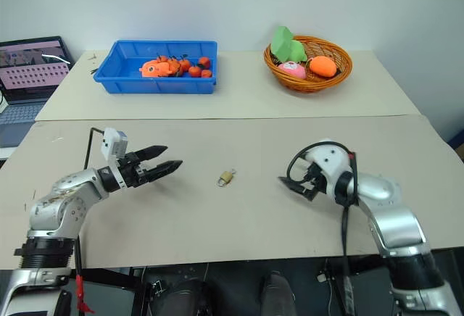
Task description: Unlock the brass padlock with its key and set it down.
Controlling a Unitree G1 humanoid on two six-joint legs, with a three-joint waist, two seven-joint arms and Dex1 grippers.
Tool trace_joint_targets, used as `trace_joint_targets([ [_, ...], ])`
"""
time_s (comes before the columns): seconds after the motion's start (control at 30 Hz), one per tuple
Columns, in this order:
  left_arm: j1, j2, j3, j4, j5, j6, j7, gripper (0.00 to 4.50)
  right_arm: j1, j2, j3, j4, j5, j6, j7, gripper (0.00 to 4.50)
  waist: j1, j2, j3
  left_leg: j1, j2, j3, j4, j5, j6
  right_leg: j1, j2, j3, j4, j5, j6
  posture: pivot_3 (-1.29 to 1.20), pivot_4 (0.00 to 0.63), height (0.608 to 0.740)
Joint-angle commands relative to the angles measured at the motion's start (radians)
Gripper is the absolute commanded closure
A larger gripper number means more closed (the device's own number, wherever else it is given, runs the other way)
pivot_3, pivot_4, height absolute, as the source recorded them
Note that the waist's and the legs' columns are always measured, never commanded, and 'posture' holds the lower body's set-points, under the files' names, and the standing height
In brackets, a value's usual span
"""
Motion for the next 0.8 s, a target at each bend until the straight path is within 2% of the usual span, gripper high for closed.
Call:
trace_joint_targets([
  [0.03, 0.005, 0.041, -0.027, -0.075, -0.04, 0.054, -0.077, 0.05, -0.117, -0.003, 0.085, 0.104, -0.014, -0.133, 0.183, 0.0, 0.005, 0.0, 0.0, 0.0, 0.0, 0.0, 0.0, 0.0, 0.0, 0.0, 0.0, 0.0, 0.0, 0.0, -0.001, 0.0, 0.15, 0.676],
  [0.17, 0.032, 0.076, -0.033, -0.118, -0.045, 0.078, -0.107, 0.05, -0.27, 0.037, 0.208, 0.26, -0.088, -0.273, 0.332, 0.0, 0.008, 0.0, 0.001, 0.0, 0.0, 0.0, 0.0, 0.0, 0.0, 0.0, 0.0, 0.0, -0.001, 0.003, -0.004, 0.0, 0.15, 0.676],
  [0.33, 0.091, 0.107, -0.013, -0.194, -0.062, 0.111, -0.106, 0.05, -0.428, 0.128, 0.277, 0.506, -0.155, -0.44, 0.421, 0.0, 0.008, 0.001, 0.002, -0.001, 0.0, 0.001, 0.0, 0.0, 0.0, 0.0, 0.0, -0.001, -0.002, 0.003, -0.004, 0.0, 0.15, 0.676],
  [0.6, 0.181, 0.19, 0.021, -0.309, -0.105, 0.167, -0.125, 0.05, -0.595, 0.241, 0.326, 0.828, -0.237, -0.67, 0.515, 0.0, 0.005, 0.002, 0.004, -0.001, 0.0, 0.0, 0.0, 0.0, 0.0, 0.0, 0.0, -0.002, -0.003, 0.003, -0.004, 0.0, 0.15, 0.676],
  [0.8, 0.234, 0.205, 0.037, -0.354, -0.133, 0.189, -0.108, 0.05, -0.689, 0.346, 0.34, 0.975, -0.285, -0.761, 0.531, 0.0, -0.007, 0.004, 0.005, -0.001, 0.0, 0.001, 0.0, 0.0, -0.001, -0.001, 0.0, -0.002, -0.002, 0.003, -0.004, 0.0, 0.15, 0.676],
])
